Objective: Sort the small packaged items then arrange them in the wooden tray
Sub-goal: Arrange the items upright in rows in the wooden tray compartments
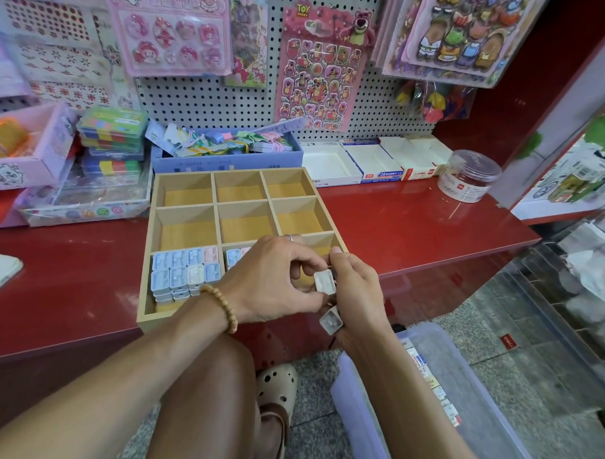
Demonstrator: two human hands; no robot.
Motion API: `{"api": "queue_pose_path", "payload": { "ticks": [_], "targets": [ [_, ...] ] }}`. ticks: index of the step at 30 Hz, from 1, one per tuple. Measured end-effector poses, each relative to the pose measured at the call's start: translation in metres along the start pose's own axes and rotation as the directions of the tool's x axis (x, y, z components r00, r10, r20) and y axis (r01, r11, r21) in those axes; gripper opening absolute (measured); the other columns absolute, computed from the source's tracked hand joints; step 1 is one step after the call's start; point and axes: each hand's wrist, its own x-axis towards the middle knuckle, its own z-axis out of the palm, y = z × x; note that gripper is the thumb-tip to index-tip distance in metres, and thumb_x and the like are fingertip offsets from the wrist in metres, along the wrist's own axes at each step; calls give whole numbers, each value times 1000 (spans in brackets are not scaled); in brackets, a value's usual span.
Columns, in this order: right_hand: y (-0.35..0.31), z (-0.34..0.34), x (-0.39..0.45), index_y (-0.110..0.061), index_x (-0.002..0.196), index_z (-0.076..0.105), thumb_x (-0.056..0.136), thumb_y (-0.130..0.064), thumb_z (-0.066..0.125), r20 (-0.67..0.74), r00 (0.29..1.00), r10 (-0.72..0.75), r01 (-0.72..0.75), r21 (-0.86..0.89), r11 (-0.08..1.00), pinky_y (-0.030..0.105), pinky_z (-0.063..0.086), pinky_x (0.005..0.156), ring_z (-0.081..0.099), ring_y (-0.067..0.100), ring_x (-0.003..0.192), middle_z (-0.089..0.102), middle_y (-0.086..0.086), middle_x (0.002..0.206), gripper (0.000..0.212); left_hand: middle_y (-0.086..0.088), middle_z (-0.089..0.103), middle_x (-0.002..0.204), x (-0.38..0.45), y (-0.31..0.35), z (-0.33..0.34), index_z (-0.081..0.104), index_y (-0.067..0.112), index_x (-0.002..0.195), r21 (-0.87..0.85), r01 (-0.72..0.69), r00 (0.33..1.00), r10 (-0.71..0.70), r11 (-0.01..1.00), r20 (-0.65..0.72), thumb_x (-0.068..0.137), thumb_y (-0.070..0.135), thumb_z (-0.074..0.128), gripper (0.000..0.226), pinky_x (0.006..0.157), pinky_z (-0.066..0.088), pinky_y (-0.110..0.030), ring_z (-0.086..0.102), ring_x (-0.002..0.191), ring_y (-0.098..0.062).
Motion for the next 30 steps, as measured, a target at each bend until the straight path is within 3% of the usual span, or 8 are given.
{"api": "queue_pose_path", "payload": {
  "ticks": [4, 9, 12, 14, 18, 22, 25, 30],
  "targets": [
    [-2, -9, 0, -5, 91, 57, 106, -23, 47, -45, 998, 41, -39, 40, 998, 24, 41, 44, 52, 13, 47, 52, 7, 67, 26, 9, 63, 79, 4, -18, -11, 75, 24, 87, 21, 57, 995, -55, 998, -83, 64, 21, 85, 25, 66, 45, -14, 59, 67, -10],
    [4, -17, 5, -10, 89, 55, 105, -23, 48, -72, 992, 102, -93, 112, 989, 24, 35, 47, 50, 12, 47, 51, 0, 64, 23, 11, 59, 85, 20, -60, -24, 74, 20, 101, 204, 253, 962, -222, 946, -162, 71, 33, 83, 34, 77, 53, -33, 57, 74, -9],
    [5, -19, 8, -10, 88, 56, 105, -24, 48, -79, 992, 103, -93, 123, 988, 23, 35, 43, 50, 12, 48, 51, 0, 64, 24, 10, 61, 85, 31, -67, -23, 73, 20, 103, 267, 262, 962, -231, 927, -143, 73, 36, 82, 35, 75, 49, -28, 55, 74, -6],
    [6, -21, 10, -10, 88, 56, 105, -25, 48, -83, 991, 105, -95, 122, 988, 22, 35, 42, 50, 13, 48, 51, 0, 63, 24, 7, 64, 82, 37, -66, -21, 73, 19, 97, 323, 256, 967, -245, 911, -77, 74, 33, 80, 29, 73, 48, -27, 56, 73, -6],
    [5, -24, 13, -10, 88, 56, 105, -25, 48, -95, 990, 103, -92, 114, 989, 22, 36, 41, 50, 14, 49, 51, 0, 64, 25, -10, 69, 82, 44, -67, -20, 65, 15, 76, 389, 240, 966, -258, 890, -6, 76, 33, 78, 22, 75, 54, -35, 64, 78, -22],
    [2, -23, 14, -10, 87, 56, 105, -24, 49, -101, 988, 118, -104, 129, 986, 23, 36, 42, 50, 14, 48, 52, 0, 64, 24, -13, 67, 86, 42, -65, -19, 57, 23, 80, 394, 204, 974, -228, 896, 14, 79, 35, 76, 23, 74, 50, -32, 62, 79, -25],
    [0, -20, 14, -11, 86, 56, 105, -25, 48, -84, 982, 166, -146, 204, 968, 23, 37, 42, 52, 14, 50, 53, 0, 62, 25, 8, 61, 84, 29, -50, -17, 72, 23, 101, 274, 154, 987, -137, 949, -81, 76, 31, 78, 27, 75, 47, -28, 58, 75, -11],
    [-5, -13, 14, -10, 88, 56, 104, -25, 49, -24, 971, 239, -219, 317, 923, 23, 39, 40, 53, 14, 48, 53, 4, 64, 23, 15, 56, 90, 0, -5, -5, 69, 34, 112, 72, -127, 977, 113, 989, 181, 62, 36, 78, 51, 74, 48, -27, 56, 75, -9]
  ]
}}
